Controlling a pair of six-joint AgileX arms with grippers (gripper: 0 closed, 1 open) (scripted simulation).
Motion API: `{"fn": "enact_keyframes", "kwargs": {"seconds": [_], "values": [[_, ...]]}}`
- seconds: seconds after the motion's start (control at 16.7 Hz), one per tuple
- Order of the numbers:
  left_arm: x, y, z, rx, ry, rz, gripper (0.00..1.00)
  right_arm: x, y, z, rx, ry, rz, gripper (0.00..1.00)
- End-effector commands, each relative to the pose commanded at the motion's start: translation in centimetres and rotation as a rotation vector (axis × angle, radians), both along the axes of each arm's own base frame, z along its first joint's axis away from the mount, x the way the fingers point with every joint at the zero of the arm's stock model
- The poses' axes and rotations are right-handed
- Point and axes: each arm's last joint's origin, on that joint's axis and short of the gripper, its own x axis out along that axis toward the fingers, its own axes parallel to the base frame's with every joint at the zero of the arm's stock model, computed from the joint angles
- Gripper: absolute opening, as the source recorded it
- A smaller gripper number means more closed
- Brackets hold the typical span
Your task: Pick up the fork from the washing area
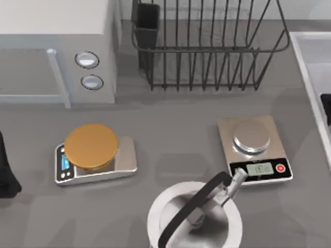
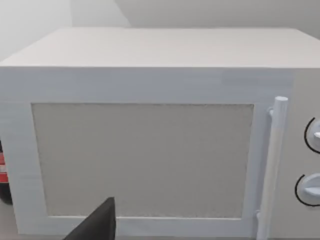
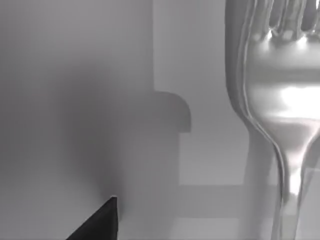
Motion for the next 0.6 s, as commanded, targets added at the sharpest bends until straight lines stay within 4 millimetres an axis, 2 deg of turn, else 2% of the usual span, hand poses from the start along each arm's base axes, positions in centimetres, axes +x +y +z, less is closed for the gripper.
{"fn": "enact_keyframes", "kwargs": {"seconds": [0.3, 0.6], "values": [[0.0, 0.0, 0.0, 0.0, 0.0, 0.0, 1.0, -0.13, 0.01, -0.57, 0.001, 0.004, 0.0, 1.0], [0.0, 0.0, 0.0, 0.0, 0.0, 0.0, 1.0, -0.13, 0.01, -0.57, 0.001, 0.004, 0.0, 0.62]]}}
